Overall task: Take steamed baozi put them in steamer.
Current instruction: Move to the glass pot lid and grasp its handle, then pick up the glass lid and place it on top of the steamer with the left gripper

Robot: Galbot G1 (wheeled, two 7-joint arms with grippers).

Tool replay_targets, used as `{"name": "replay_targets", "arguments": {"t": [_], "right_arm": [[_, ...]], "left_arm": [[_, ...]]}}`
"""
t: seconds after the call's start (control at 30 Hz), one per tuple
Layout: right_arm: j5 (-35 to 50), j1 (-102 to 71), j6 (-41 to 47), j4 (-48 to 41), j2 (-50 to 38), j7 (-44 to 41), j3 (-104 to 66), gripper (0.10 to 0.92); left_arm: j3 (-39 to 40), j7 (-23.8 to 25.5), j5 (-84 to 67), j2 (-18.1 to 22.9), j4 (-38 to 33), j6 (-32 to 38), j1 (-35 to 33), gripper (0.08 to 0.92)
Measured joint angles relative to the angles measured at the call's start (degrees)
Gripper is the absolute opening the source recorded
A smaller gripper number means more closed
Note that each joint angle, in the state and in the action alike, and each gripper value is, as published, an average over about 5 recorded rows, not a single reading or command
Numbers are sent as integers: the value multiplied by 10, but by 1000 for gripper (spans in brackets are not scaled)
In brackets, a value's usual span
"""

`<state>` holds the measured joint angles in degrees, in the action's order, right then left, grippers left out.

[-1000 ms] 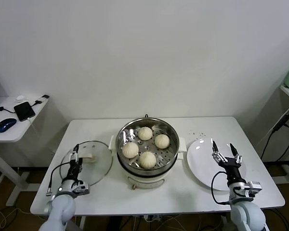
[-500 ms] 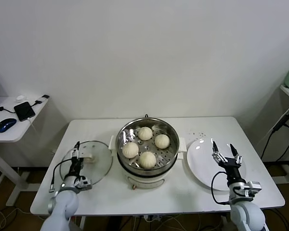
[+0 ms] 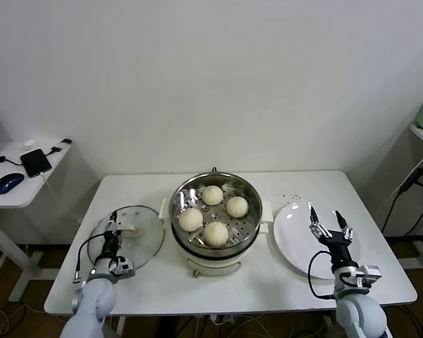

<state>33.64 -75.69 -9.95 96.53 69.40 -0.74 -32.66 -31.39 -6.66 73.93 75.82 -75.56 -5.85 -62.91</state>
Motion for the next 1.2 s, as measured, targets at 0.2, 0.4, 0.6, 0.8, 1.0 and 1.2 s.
{"name": "replay_targets", "arguments": {"t": [0.2,0.4,0.6,0.8,1.0,1.2], "right_arm": [[-1,-1,0,0,1,0,0,823],[-1,-2,1,0,1,0,0,823],[-3,-1,1,0,4,-1,0,823],[-6,0,1,1,7,-1,1,823],[-5,2,1,1,9,-1,1,823],[-3,2,2,3,7,-1,-2,823]], "left_arm": [[1,3,-12,0,6,-2,4,402],[-2,8,-22,2,9,-8,3,230],[-5,15,-40,9,-12,-33,-10,165],[-3,24,-51,19,-66,-81,-33,165],[-1,38,-33,30,-138,-152,-61,165],[-8,71,8,50,-217,-225,-76,165]]}}
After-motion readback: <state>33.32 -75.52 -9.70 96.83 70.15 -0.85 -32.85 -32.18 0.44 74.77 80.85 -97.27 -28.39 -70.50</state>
